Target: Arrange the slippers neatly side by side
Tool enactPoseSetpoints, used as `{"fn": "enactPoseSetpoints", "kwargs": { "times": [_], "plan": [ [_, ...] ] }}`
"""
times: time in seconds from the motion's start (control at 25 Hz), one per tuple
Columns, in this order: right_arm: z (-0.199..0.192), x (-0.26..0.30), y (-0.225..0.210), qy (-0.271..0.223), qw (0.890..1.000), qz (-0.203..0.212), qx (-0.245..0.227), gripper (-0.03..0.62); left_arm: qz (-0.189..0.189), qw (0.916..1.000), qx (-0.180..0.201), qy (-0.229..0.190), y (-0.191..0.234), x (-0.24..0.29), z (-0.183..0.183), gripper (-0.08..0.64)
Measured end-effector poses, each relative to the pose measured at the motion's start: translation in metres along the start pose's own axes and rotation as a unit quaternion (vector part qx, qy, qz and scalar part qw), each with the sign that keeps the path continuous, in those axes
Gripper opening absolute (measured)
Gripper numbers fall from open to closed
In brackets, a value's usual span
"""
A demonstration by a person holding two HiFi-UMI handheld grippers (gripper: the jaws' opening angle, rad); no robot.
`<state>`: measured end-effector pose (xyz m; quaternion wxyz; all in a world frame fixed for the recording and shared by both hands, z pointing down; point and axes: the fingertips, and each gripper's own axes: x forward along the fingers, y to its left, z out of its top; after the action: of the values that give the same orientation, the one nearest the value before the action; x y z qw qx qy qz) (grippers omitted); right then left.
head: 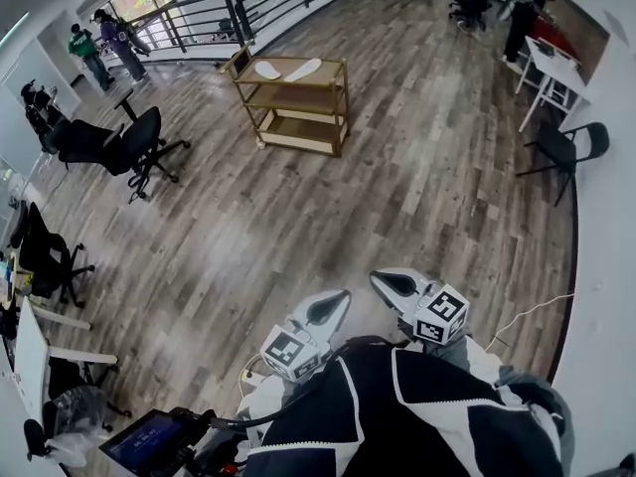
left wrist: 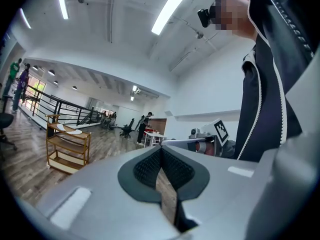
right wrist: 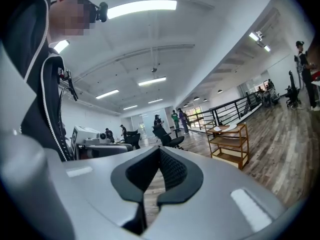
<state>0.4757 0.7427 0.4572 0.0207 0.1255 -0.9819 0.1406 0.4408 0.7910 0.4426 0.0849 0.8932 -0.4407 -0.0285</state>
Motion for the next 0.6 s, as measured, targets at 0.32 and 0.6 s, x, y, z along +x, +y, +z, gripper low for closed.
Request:
{"fn": "enactPoseSetpoints", "kwargs": {
  "times": [0.32,0.6],
  "plan": [
    [0.007,0.044,-0.001,0.004,1.0,0.002,-0.01,0.005,-0.001,1.0,0.003,0.006,0.039,-0.011,0.001,0.008],
    [0.012,0.066,-0.015,0.011,1.0,0.007,-0.018,0.005,-0.019,0.9996,-0.019,-0.011,0.059,0.005,-0.012,0.008]
  ]
}}
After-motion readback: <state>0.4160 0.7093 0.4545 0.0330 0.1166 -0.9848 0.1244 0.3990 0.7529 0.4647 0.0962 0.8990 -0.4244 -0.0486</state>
